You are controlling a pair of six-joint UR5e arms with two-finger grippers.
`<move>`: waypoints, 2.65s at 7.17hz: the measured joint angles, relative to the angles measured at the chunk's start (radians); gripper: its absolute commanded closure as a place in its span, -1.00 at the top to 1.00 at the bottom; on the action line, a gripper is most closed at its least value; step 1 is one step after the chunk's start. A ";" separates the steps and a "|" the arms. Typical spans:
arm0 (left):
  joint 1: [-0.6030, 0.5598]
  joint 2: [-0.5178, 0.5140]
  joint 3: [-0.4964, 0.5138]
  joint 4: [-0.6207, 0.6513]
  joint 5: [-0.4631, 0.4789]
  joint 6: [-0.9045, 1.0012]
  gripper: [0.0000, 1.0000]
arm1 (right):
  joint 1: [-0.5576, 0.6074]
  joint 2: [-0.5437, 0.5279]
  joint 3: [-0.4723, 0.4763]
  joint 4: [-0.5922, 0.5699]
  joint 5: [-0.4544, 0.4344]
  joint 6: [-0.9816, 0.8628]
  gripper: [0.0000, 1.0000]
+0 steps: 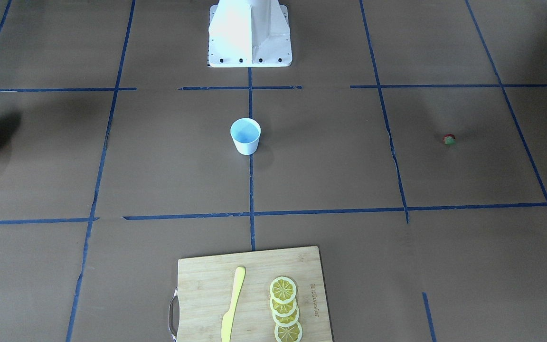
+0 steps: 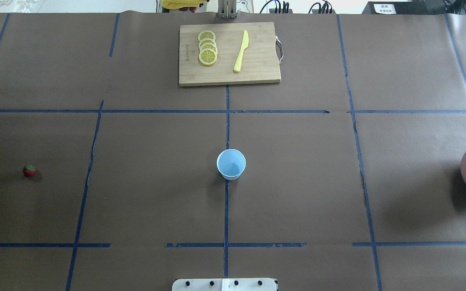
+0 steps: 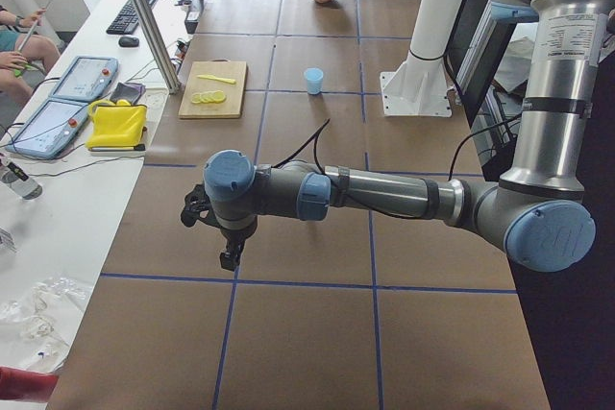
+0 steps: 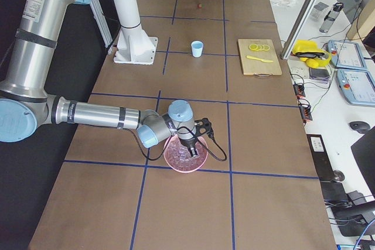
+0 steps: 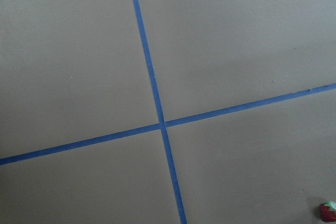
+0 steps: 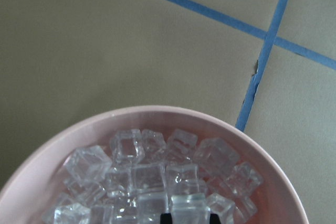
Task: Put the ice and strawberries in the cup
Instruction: 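Pick an ice cube from the pink bowl with the right gripper, then carry the held ice cube with the right gripper over the blue cup, then open the right gripper to drop the ice cube into the cup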
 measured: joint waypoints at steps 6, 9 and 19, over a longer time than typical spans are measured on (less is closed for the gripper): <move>0.001 -0.001 0.001 0.002 -0.003 0.000 1.00 | -0.135 0.294 0.072 -0.029 0.037 0.455 -1.00; 0.001 -0.002 0.002 0.005 -0.003 0.000 1.00 | -0.391 0.554 0.101 -0.264 -0.131 0.685 -1.00; 0.001 0.000 0.000 0.011 -0.003 0.000 1.00 | -0.846 1.106 -0.036 -0.786 -0.503 1.074 0.98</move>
